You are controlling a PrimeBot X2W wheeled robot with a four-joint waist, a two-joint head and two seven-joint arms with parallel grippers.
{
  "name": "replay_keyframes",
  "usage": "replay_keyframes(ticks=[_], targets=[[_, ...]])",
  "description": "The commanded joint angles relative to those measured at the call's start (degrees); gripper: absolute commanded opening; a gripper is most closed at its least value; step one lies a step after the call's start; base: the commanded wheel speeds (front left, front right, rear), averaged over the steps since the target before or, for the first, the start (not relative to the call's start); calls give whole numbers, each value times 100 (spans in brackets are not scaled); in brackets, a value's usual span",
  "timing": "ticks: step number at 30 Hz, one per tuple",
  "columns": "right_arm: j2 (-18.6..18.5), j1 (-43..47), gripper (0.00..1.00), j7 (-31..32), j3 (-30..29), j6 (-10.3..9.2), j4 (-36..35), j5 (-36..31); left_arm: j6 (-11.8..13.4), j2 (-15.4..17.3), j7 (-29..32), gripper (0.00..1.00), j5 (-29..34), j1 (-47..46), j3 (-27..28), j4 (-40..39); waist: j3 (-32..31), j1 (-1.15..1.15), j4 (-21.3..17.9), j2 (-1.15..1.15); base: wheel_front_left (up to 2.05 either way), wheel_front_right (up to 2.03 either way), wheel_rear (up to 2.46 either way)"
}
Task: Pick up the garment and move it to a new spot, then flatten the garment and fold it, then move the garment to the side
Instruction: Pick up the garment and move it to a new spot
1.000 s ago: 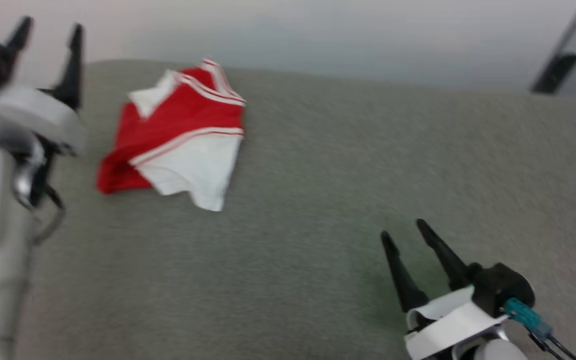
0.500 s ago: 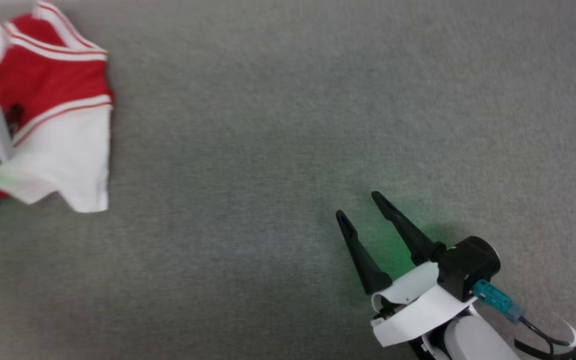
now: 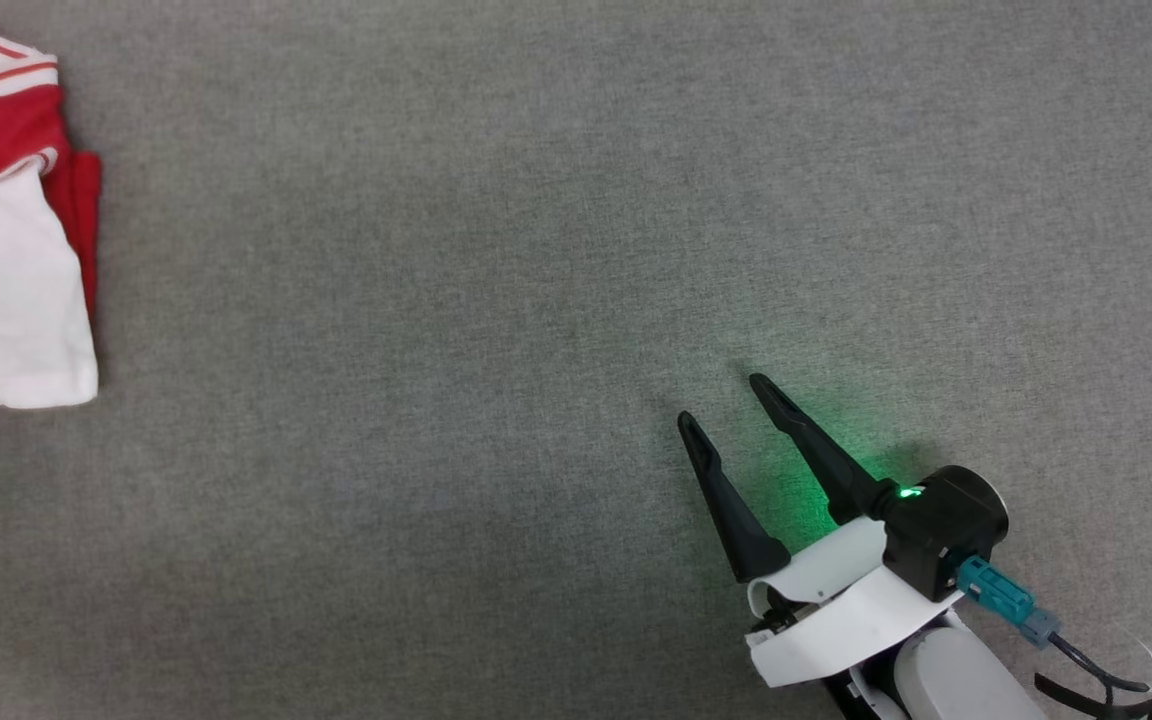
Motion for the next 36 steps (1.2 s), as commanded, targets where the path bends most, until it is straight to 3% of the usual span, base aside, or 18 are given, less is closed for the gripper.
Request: replay_keyframes(ticks=[1, 2, 10, 16, 23, 29, 36], targets=[[23, -31, 100, -29, 0, -6, -10, -10, -76, -823, 222, 34, -208, 671, -234, 82, -59, 0, -12, 0, 0, 0, 0], [26, -32, 100, -29, 0, -6, -1, -7, -82, -828, 149, 0, -318, 665, -199, 8, -89, 0, -10, 0, 0, 0, 0], [51, -52, 100, -30, -50, -6, 69, 47, -82, -640, -282, 0, -695, 547, -353, -567, -361, 0, 19, 0, 0, 0, 0], [126, 100, 100, -28, -100, -6, 118, 121, -47, -292, -806, 0, -954, 463, -652, -1321, -725, 0, 58, 0, 0, 0, 0], [193, 283, 100, -18, -216, -6, 145, 171, -47, -449, -1097, 0, -1503, 467, -1067, -2309, -1119, 0, 30, 0, 0, 0, 0], [233, 442, 100, -18, -462, -6, 83, 216, -26, -1016, -995, 0, -2039, 300, -1127, -2734, -1249, 0, -53, 0, 0, 0, 0], [270, 498, 100, -18, -651, -6, 12, 302, 379, -2166, -1283, 0, -2364, 227, -1047, -2698, -1224, 0, -255, 0, 0, 0, 0]])
